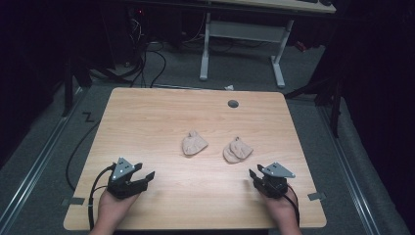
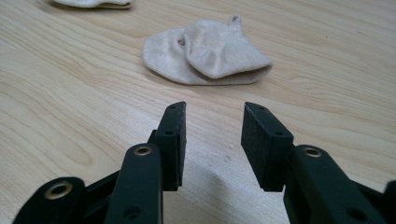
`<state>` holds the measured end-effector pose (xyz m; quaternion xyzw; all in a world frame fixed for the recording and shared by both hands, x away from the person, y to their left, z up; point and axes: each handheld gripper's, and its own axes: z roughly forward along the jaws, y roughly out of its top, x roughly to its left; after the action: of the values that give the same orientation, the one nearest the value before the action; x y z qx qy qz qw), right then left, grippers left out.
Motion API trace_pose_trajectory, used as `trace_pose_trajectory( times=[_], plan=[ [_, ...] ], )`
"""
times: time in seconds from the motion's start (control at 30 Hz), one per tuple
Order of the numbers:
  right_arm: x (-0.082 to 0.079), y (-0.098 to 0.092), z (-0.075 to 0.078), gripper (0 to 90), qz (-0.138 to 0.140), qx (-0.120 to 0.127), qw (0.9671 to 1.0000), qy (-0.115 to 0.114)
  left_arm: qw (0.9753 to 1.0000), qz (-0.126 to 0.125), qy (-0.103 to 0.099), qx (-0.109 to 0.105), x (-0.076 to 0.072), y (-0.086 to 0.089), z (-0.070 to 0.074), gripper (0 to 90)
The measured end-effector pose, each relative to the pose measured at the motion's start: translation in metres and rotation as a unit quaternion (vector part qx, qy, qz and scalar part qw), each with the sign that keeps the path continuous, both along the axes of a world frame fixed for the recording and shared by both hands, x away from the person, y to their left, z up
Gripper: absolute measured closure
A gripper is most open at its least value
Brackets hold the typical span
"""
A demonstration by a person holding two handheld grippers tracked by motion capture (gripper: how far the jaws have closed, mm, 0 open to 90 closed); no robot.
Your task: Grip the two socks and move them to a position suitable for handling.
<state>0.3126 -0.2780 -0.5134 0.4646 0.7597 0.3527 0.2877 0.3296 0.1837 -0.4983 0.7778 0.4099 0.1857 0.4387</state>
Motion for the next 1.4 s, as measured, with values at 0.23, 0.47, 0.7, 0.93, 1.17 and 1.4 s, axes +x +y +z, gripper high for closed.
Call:
trace_pose_trajectory(
  times=[0.23,0.47,0.7,0.93,1.17,1.4],
  plan=[
    [0.0,0.004,0.001,66.7,-0.004,-0.004,1.0,-0.008,1.0,-0.002,0.0,0.0,0.0,0.0,0.0,40.1],
    [-0.002,0.007,0.007,69.9,0.003,0.006,0.9999,-0.014,1.0,-0.004,0.0,0.0,0.0,-0.001,0.0,39.4],
    [-0.002,0.01,0.009,70.5,0.006,0.011,0.9998,-0.017,1.0,-0.006,0.0,0.001,0.0,-0.001,0.0,39.1],
    [0.003,0.01,0.016,77.2,0.011,0.034,0.9992,-0.018,1.0,-0.008,0.004,0.001,0.0,-0.004,-0.002,38.4],
    [0.021,0.011,0.021,87.5,0.02,0.038,0.9991,-0.004,0.9999,-0.011,0.008,-0.002,0.0,-0.005,-0.002,38.4],
    [0.056,0.022,0.025,89.9,0.024,0.012,0.9996,0.009,0.9997,-0.018,0.013,-0.009,0.0,-0.005,-0.001,38.3]
  ],
)
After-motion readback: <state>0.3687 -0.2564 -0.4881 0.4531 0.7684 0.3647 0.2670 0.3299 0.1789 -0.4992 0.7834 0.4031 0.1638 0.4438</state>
